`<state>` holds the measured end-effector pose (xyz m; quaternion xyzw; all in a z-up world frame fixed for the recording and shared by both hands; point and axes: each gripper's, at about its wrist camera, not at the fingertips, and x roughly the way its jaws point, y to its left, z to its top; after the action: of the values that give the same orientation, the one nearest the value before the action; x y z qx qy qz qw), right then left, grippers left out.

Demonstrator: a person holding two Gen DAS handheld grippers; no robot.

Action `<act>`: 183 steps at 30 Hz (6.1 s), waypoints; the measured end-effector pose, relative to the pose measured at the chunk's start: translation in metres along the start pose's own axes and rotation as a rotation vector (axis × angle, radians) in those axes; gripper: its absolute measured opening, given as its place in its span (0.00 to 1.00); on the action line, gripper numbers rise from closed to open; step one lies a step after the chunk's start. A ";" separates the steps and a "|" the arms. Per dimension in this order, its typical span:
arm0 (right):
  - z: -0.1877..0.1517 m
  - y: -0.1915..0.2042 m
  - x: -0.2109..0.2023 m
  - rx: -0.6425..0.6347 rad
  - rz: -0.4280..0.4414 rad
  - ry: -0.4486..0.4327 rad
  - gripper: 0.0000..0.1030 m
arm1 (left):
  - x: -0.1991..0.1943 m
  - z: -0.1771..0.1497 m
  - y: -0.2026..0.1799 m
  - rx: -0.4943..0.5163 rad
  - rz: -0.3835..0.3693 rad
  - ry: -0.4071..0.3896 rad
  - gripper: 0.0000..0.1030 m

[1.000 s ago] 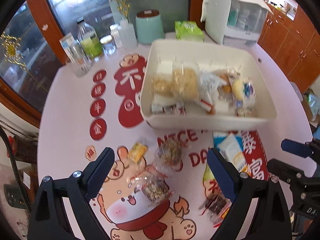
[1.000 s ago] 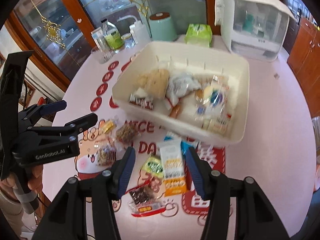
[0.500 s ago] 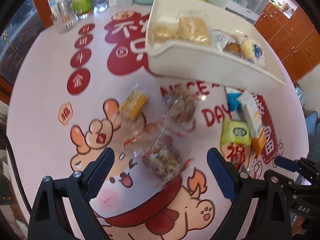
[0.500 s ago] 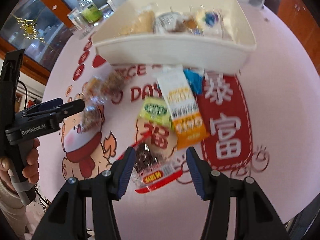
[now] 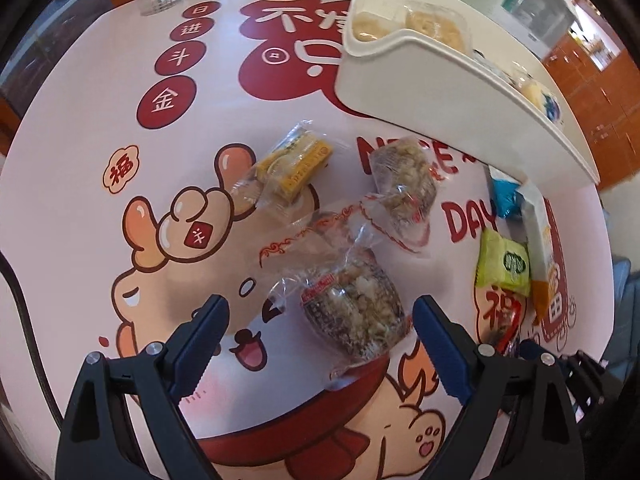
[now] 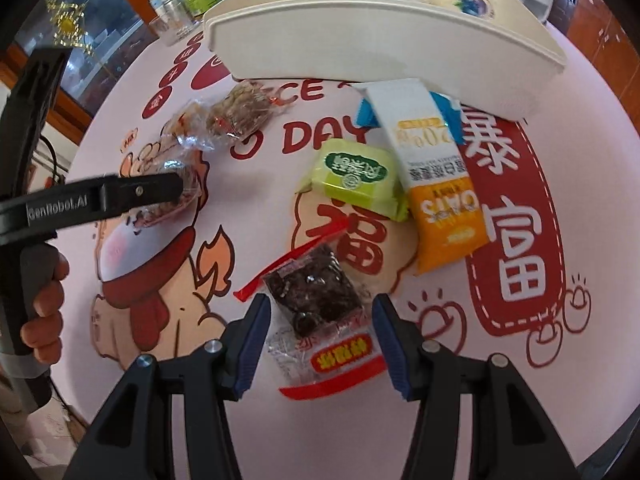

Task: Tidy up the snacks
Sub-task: 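Grasp the nut-cluster bag with left tool while right grasps the dried-meat packet, then carry both packets into the white tray and release them, then move both open tools back over the remaining snacks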

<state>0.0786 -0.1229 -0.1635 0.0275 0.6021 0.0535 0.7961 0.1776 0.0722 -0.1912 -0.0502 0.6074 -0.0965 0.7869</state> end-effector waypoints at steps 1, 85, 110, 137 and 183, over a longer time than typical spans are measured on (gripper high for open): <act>0.000 0.004 0.003 -0.019 -0.008 -0.004 0.52 | 0.001 0.001 0.000 -0.010 0.003 -0.003 0.88; 0.244 -0.121 -0.066 0.189 -0.059 -0.256 0.41 | -0.036 0.202 -0.181 0.380 0.354 -0.236 0.86; 0.207 -0.111 -0.080 0.205 -0.037 -0.267 0.46 | -0.065 0.170 -0.164 0.385 0.314 -0.269 0.88; 0.134 -0.073 -0.157 0.214 0.010 -0.402 0.46 | -0.166 0.096 -0.137 0.489 0.162 -0.361 0.88; 0.063 -0.086 0.006 0.235 0.131 -0.065 0.52 | 0.013 0.053 -0.060 0.220 0.091 -0.080 0.88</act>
<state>0.1449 -0.2059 -0.1612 0.1614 0.5750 0.0337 0.8014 0.2267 0.0086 -0.1782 0.0600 0.5630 -0.1247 0.8148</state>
